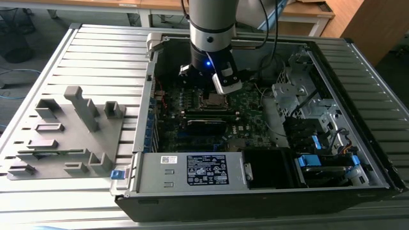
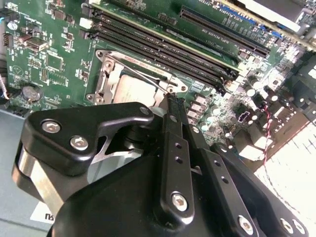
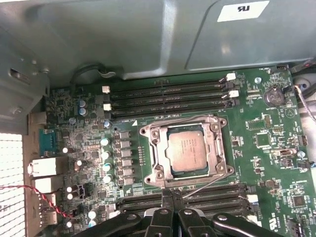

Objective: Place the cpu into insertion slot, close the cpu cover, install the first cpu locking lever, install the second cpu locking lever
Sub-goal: 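Install the second cpu locking lever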

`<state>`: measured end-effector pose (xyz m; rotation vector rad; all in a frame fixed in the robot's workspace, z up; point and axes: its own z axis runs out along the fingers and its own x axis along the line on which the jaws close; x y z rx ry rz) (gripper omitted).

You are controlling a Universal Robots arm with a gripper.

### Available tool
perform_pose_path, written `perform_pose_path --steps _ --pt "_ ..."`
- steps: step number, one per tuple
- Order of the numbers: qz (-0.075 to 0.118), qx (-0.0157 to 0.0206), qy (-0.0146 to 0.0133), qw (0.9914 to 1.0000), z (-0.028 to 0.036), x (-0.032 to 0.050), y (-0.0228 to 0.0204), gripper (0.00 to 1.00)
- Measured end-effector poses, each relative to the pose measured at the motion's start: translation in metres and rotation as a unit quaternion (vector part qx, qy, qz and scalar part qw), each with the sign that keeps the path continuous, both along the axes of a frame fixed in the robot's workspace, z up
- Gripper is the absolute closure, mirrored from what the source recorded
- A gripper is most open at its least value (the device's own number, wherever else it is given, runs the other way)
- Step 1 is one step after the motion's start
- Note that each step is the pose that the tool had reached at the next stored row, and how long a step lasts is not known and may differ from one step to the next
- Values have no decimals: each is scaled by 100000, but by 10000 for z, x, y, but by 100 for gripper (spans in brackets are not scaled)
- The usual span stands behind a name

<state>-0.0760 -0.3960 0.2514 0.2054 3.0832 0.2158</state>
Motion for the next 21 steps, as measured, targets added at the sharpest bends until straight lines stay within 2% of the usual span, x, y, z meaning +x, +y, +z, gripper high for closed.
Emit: perform_pose_path --steps 7,13,18,21 --pt "7 -160 0 100000 -85 14 0 89" --pt "6 -170 -2 100000 -193 14 -2 89" --pt "12 -172 -4 100000 -279 -5 -21 89" --pt "7 -195 0 100000 -301 -26 -31 89"
